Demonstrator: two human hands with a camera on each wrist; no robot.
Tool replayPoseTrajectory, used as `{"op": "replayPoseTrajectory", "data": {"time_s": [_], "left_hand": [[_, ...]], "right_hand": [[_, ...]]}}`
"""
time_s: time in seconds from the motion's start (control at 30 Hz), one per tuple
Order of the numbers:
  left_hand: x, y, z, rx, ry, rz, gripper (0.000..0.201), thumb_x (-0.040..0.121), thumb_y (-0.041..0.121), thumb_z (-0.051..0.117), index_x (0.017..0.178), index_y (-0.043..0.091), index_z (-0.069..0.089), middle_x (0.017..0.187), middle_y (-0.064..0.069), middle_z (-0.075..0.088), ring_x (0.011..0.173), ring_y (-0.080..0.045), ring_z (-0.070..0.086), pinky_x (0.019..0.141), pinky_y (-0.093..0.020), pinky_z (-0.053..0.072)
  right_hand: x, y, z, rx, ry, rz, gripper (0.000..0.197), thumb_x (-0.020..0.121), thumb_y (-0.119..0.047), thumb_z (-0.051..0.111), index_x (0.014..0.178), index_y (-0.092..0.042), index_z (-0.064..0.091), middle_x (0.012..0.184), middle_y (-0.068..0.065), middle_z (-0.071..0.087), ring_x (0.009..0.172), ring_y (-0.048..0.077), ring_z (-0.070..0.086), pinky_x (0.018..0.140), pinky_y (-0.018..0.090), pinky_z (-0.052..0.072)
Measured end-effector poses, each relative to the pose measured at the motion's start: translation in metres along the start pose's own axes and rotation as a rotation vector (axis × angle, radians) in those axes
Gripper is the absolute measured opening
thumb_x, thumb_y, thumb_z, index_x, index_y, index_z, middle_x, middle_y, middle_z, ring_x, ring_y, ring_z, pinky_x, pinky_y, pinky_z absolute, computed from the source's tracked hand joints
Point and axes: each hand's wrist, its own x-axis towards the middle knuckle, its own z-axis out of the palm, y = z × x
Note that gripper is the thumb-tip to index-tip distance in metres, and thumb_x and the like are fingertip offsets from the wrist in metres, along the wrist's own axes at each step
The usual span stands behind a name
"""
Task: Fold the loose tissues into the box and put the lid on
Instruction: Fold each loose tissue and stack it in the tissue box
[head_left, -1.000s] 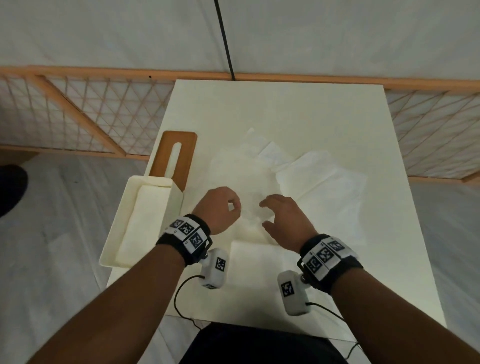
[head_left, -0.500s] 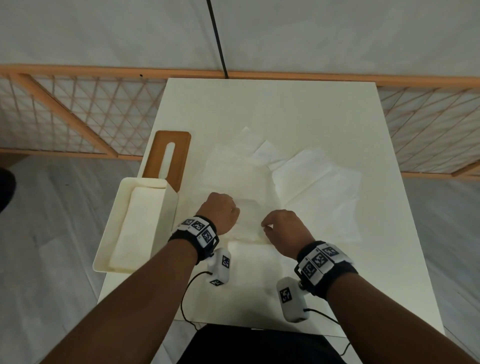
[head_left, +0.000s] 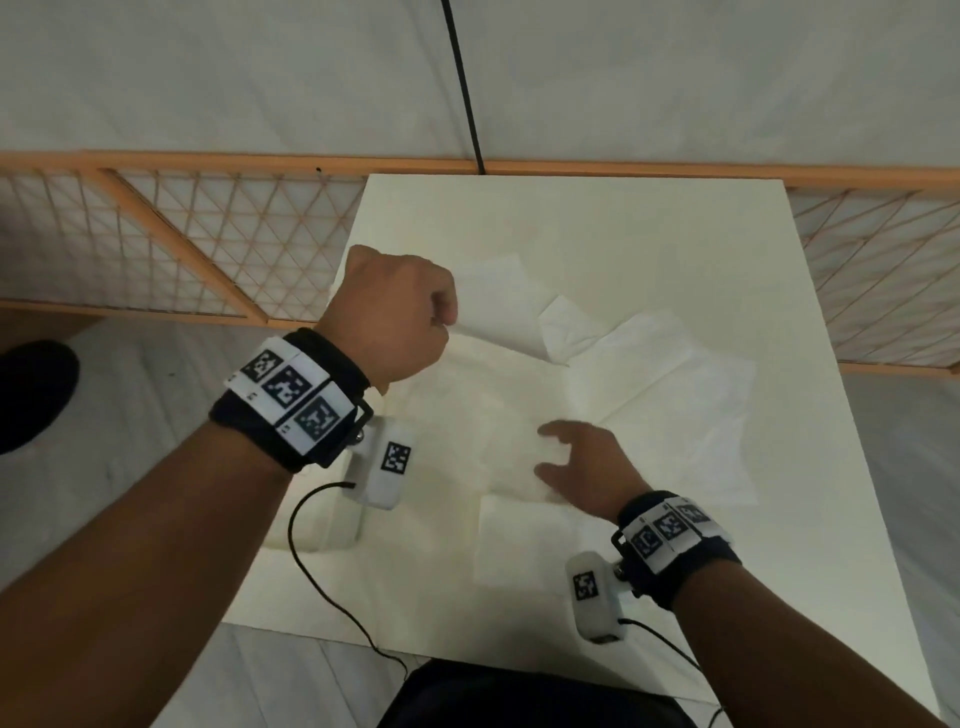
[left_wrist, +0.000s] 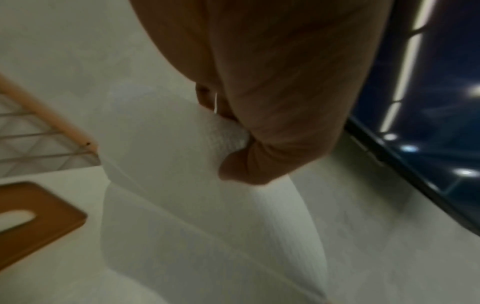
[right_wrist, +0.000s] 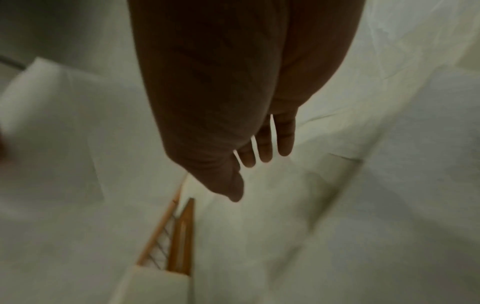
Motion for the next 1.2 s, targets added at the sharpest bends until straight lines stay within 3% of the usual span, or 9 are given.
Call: {"op": "replayPoseTrajectory", "data": {"time_s": [0.1, 0.23, 0.4, 0.53, 0.63, 0.7, 0.77, 0.97, 1.2], "left_hand": [[-0.01, 0.002, -0.013, -0.086, -0.116, 0.036, 0.023, 0.072, 0.012, 0.06, 0.067, 0.034, 0.058, 0.079, 0.012, 0.067, 0.079, -0.02, 0.062, 0.098, -0.039, 0.042], [-0.017, 0.008, -0.023, -0.132, -0.245, 0.051, 0.021, 0.071, 0.013, 0.06, 0.066, 0.033, 0.059, 0.079, 0.014, 0.065, 0.073, -0.011, 0.06, 0.076, -0.044, 0.055], [-0.015, 0.005, -0.043, -0.433, -0.097, 0.01, 0.035, 0.076, 0.014, 0.075, 0.097, 0.033, 0.056, 0.09, 0.01, 0.066, 0.084, -0.01, 0.063, 0.075, -0.028, 0.053], [-0.026, -0.025, -0.032, -0.883, -0.096, -0.25, 0.078, 0.06, 0.062, 0.085, 0.129, 0.043, 0.054, 0.123, 0.008, 0.068, 0.116, -0.014, 0.064, 0.103, -0.046, 0.049], [-0.053, -0.011, 0.007, -1.315, -0.224, -0.295, 0.062, 0.064, 0.03, 0.086, 0.117, 0.052, 0.061, 0.117, 0.015, 0.071, 0.113, -0.01, 0.066, 0.102, -0.045, 0.05], [-0.064, -0.001, 0.03, -1.462, -0.258, -0.368, 0.08, 0.061, 0.023, 0.091, 0.131, 0.034, 0.055, 0.119, 0.008, 0.072, 0.114, -0.013, 0.066, 0.098, -0.039, 0.053], [-0.067, 0.002, 0.044, -1.483, -0.235, -0.429, 0.075, 0.069, 0.022, 0.089, 0.136, 0.016, 0.054, 0.127, -0.003, 0.069, 0.12, -0.022, 0.063, 0.105, -0.044, 0.048], [-0.074, 0.003, 0.041, -1.388, -0.045, -0.381, 0.027, 0.083, 0.013, 0.069, 0.11, 0.017, 0.073, 0.114, -0.006, 0.074, 0.109, -0.025, 0.069, 0.1, -0.048, 0.051], [-0.081, -0.004, 0.032, -1.501, 0.014, -0.155, 0.025, 0.08, 0.012, 0.064, 0.096, 0.021, 0.081, 0.107, -0.005, 0.076, 0.106, -0.021, 0.069, 0.091, -0.034, 0.057]], "right_hand": [[-0.011, -0.033, -0.028, 0.287, 0.217, -0.149, 0.079, 0.071, -0.025, 0.089, 0.137, -0.026, 0.045, 0.137, -0.01, 0.046, 0.118, 0.006, 0.049, 0.093, 0.018, 0.044], [-0.031, -0.083, -0.067, 0.36, 0.155, -0.34, 0.106, 0.065, -0.028, 0.094, 0.149, -0.034, 0.028, 0.149, -0.018, 0.036, 0.136, -0.002, 0.036, 0.106, 0.017, 0.035], [-0.036, -0.109, -0.085, 0.435, 0.061, -0.326, 0.005, 0.087, -0.014, 0.076, 0.09, -0.01, 0.074, 0.076, 0.004, 0.071, 0.059, 0.022, 0.058, 0.063, 0.031, 0.046], [-0.043, -0.105, -0.101, 0.735, 0.092, -0.25, 0.016, 0.087, -0.002, 0.072, 0.102, -0.007, 0.075, 0.101, 0.008, 0.077, 0.093, 0.027, 0.075, 0.085, 0.043, 0.059], [-0.046, -0.099, -0.108, 0.828, 0.078, -0.196, 0.019, 0.087, 0.003, 0.069, 0.105, -0.002, 0.073, 0.103, 0.014, 0.076, 0.095, 0.031, 0.074, 0.083, 0.043, 0.06], [-0.048, -0.094, -0.11, 0.813, 0.094, -0.166, 0.018, 0.087, 0.002, 0.069, 0.104, 0.0, 0.072, 0.1, 0.015, 0.077, 0.091, 0.032, 0.075, 0.078, 0.042, 0.06], [-0.05, -0.088, -0.109, 0.783, 0.093, -0.139, 0.018, 0.088, 0.0, 0.07, 0.105, -0.001, 0.072, 0.101, 0.014, 0.077, 0.092, 0.032, 0.075, 0.082, 0.046, 0.06], [-0.057, -0.062, -0.104, 0.802, 0.077, -0.144, 0.024, 0.087, 0.01, 0.064, 0.098, -0.007, 0.077, 0.107, 0.019, 0.074, 0.102, 0.039, 0.071, 0.095, 0.06, 0.052], [-0.066, -0.053, -0.113, 0.989, 0.114, -0.309, 0.024, 0.085, 0.004, 0.062, 0.094, -0.009, 0.081, 0.104, 0.016, 0.075, 0.102, 0.03, 0.071, 0.088, 0.038, 0.057]]}}
